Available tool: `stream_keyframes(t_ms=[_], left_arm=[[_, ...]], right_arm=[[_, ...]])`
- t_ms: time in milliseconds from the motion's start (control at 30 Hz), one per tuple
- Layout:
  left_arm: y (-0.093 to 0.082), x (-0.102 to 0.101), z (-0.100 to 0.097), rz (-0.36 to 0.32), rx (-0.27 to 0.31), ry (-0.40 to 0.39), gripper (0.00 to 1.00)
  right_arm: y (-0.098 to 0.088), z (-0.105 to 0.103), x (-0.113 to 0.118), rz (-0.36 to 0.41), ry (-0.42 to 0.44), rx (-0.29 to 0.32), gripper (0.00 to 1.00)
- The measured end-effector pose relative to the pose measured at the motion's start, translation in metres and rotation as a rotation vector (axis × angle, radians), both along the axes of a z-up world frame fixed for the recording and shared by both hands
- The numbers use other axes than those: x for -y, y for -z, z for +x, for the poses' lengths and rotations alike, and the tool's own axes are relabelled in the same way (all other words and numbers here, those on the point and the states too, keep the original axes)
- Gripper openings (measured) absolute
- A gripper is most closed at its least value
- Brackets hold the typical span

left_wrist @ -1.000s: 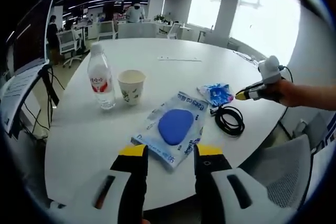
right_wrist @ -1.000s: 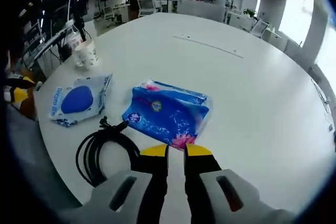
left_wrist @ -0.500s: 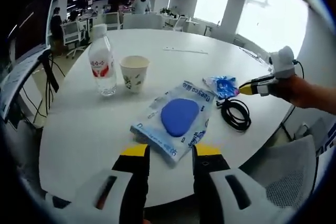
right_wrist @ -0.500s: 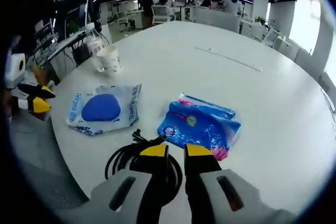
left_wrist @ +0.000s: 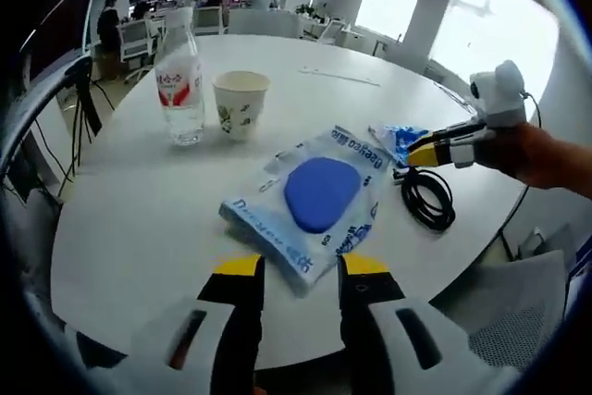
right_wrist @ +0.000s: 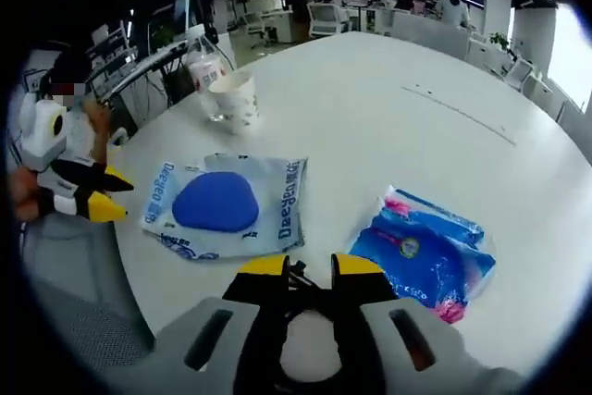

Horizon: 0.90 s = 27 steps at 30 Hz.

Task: Arrange the tabletop items into an orderly group along one side of the table until the central work area is clear of visible clutter.

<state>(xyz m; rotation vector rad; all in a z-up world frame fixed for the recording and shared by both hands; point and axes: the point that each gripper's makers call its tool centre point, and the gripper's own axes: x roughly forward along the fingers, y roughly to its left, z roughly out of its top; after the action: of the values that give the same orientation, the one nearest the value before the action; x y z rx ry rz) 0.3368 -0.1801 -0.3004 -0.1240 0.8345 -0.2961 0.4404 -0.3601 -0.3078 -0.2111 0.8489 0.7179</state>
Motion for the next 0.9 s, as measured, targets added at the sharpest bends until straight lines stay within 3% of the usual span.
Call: stream_keyframes(t_ms=[133, 333, 533, 800, 900], left_arm=[[0.007, 0.001, -0.001, -0.002, -0.014, -0.012, 0.29], [0.016, 0.002, -0.002, 0.009, -0.044, -0.016, 0.26], [0.021, 0.002, 0.001, 0.008, -0.062, -0.023, 0.24], [0.028, 0.009, 0.009, 0.008, -0.082, -0.011, 0.16], [0.026, 0.009, 0.011, 0.019, -0.074, -0.01, 0.05]], right_arm=[[0.008, 0.003, -0.002, -0.003, -0.004, -0.022, 0.17], [0.014, 0.014, -0.014, 0.077, 0.027, -0.079, 0.2], [0.016, 0.019, -0.024, 0.09, 0.03, -0.086, 0.19], [0.02, 0.011, -0.031, 0.075, 0.011, -0.086, 0.06], [0.015, 0.011, -0.031, 0.082, 0.007, -0.059, 0.0]])
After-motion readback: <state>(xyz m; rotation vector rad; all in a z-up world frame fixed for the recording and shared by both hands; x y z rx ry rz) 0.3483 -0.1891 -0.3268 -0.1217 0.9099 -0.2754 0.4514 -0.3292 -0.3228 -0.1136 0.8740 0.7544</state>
